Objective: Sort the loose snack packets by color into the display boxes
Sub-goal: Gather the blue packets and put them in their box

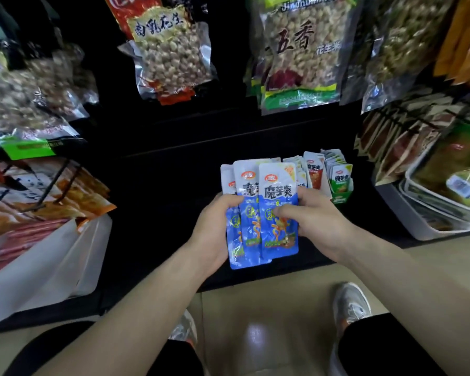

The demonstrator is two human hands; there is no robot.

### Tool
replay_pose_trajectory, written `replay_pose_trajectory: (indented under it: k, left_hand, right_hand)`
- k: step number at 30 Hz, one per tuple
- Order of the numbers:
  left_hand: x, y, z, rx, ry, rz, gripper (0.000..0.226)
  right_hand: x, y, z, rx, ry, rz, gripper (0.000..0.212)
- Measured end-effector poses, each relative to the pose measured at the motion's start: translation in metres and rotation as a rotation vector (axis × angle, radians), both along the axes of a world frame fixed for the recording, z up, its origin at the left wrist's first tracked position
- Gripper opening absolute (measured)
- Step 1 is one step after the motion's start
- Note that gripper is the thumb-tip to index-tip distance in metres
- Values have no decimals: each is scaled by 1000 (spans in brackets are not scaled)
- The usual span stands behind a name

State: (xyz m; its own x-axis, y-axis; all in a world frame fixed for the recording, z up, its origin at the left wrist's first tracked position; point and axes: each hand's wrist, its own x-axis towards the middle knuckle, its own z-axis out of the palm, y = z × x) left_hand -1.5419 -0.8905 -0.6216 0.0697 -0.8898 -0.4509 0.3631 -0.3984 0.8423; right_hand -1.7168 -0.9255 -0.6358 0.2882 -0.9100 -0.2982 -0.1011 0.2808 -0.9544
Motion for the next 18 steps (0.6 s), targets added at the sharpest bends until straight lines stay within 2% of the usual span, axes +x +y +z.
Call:
replay_pose_trajectory:
  k: [2,4,7,10,13,14,16,18]
  left_hand:
    - [4,-10,-3,-24,-47,-5,28]
    - [7,-17,-8,-81,-144,-36,22]
    - [12,-23,-16,-125,-260,-29,18]
    - [13,-24,-22,-151,-301,-11,20]
    - [10,-22,-25,-165,-315,-3,23]
    - [10,-22,-25,-163,-316,-6,22]
    - [8,-23,-25,-162,-312,-20,18]
    - [5,-24,-25,-152,-287,-51,20]
  right_hand:
    - [0,-8,-1,-6,7,-28,60]
    - [-3,-15,-4,-12,9,-44,70]
    - [-6,-21,-8,-44,-4,-72,42]
    - [-6,-22,-14,-44,-21,-64,41]
    - [-3,-20,-24,11,-36,-24,64]
    - [-2,-19,-25,26,-56,-5,63]
    - [-1,-16,-30,40,-83,18,37]
    - [0,-15,-33,47,-54,5,33]
